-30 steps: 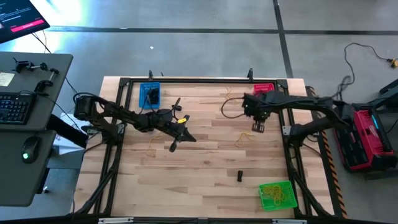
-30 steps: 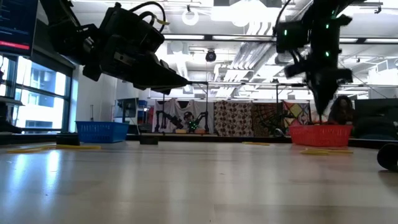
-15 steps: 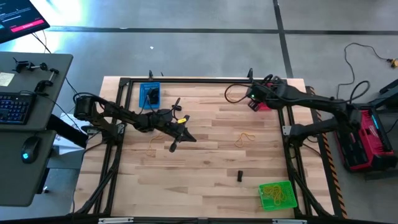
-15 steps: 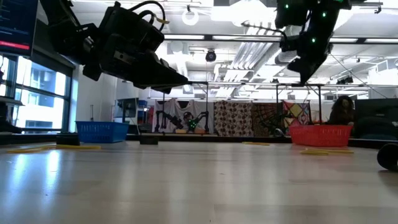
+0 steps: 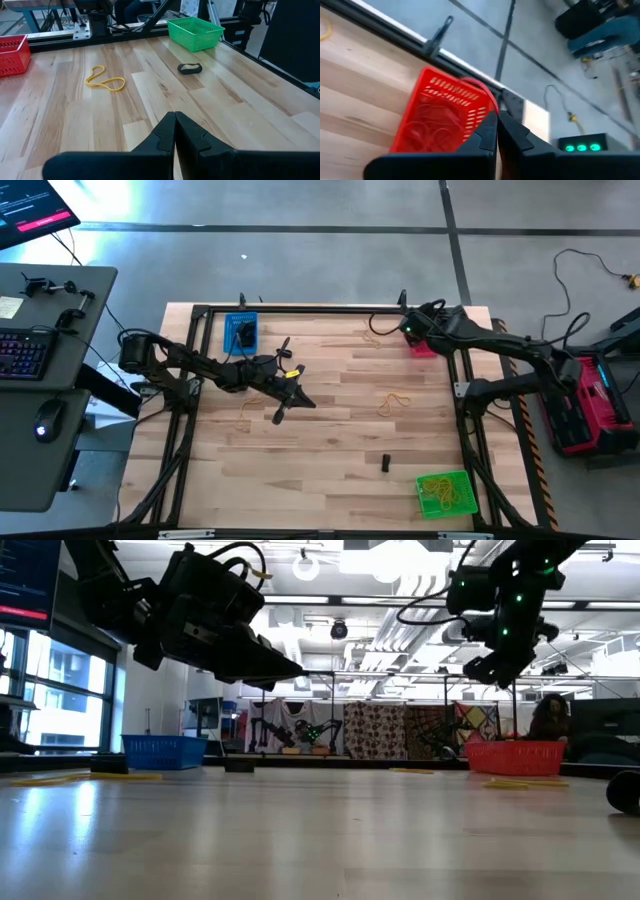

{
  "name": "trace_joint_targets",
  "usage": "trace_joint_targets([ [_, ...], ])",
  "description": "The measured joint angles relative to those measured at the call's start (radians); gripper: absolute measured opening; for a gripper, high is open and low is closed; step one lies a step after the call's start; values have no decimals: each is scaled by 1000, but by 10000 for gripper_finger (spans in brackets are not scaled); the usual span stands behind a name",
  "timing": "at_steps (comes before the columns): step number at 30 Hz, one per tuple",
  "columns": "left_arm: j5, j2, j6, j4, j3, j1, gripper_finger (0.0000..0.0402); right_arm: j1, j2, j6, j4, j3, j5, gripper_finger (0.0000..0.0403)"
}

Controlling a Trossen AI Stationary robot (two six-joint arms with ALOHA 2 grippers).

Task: Sort rubber bands into baskets
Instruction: Put the red rubber band into the red bin

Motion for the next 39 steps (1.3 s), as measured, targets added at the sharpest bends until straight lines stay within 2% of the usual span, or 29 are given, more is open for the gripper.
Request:
trace_joint_targets([
  [5, 0, 0, -17, -2, 0, 1, 0, -52, 1, 1, 114, -61, -87, 0],
  [11, 3, -20, -47, -31, 0, 23, 0, -165, 1, 42, 172, -117, -223, 0],
  [20, 0, -162, -21, -229, 1, 104, 0, -294, 56, 24, 248, -135, -389, 0],
  [25, -27, -240, -63, -359, 2, 157, 0, -326, 136, -1, 259, -135, -441, 0],
  [30, -61, -265, -77, -502, 32, 186, 0, -337, 187, -25, 274, -134, -460, 0],
  [34, -63, -265, -59, -522, 37, 183, 0, -337, 189, -62, 257, -110, -467, 0],
  [39, -79, -265, -61, -528, 38, 182, 0, -327, 181, -78, 154, -37, -469, 1],
])
